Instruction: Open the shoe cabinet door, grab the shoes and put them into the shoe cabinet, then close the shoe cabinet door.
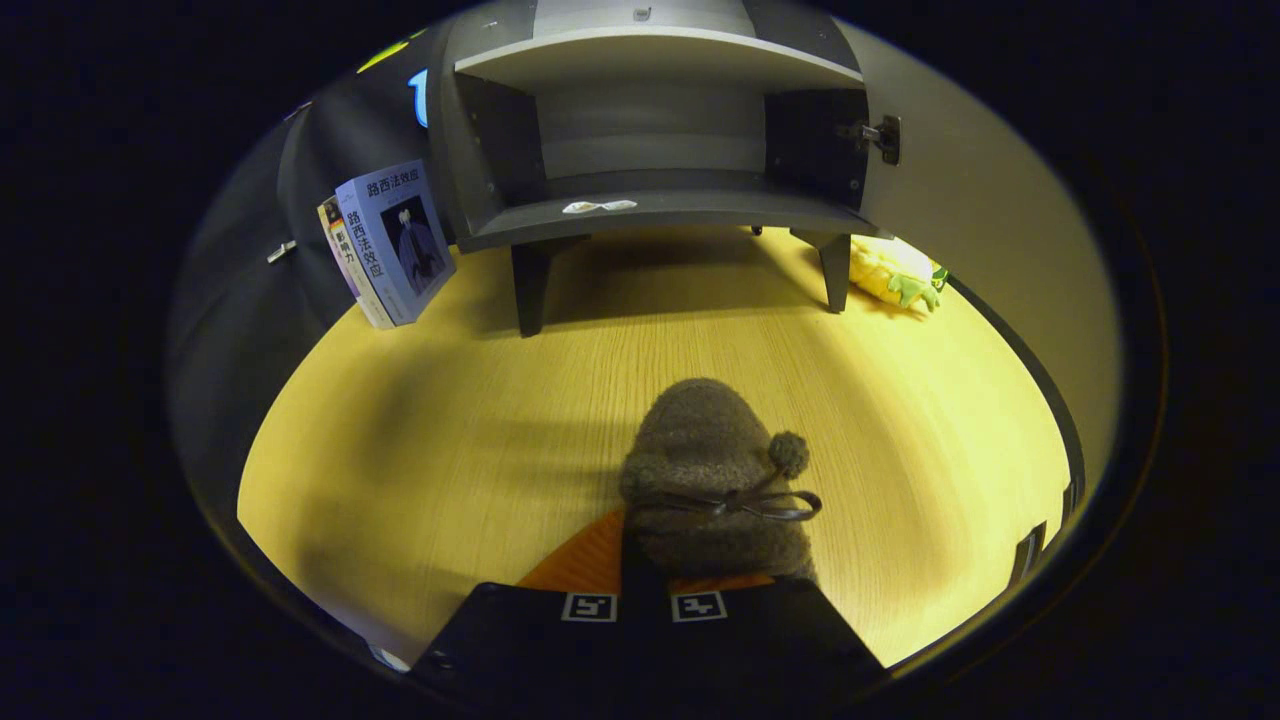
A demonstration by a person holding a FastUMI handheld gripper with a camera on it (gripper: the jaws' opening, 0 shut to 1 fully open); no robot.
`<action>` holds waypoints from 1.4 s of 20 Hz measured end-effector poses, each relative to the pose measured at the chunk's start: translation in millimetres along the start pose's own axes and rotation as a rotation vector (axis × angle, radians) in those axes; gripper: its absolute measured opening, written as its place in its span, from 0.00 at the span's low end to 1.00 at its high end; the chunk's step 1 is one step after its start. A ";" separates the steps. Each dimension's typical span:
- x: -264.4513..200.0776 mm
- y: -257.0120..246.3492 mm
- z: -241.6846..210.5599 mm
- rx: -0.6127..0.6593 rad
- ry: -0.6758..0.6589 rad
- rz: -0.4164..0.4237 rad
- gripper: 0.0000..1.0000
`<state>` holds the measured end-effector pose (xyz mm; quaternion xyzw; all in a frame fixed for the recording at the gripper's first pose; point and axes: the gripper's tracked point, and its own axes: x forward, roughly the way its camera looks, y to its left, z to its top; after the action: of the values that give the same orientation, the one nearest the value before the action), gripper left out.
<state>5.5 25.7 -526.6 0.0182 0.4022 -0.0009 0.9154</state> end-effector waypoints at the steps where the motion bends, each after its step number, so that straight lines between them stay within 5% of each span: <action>1: -8.0 0.2 6.2 0.000 -0.005 0.001 0.05; 15: -159.7 20.0 196.7 -0.021 -0.320 0.016 0.05; 28: -173.6 26.1 338.0 -0.094 -0.447 0.180 0.05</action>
<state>137.3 38.0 -169.5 0.0108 0.1862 0.0953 0.9778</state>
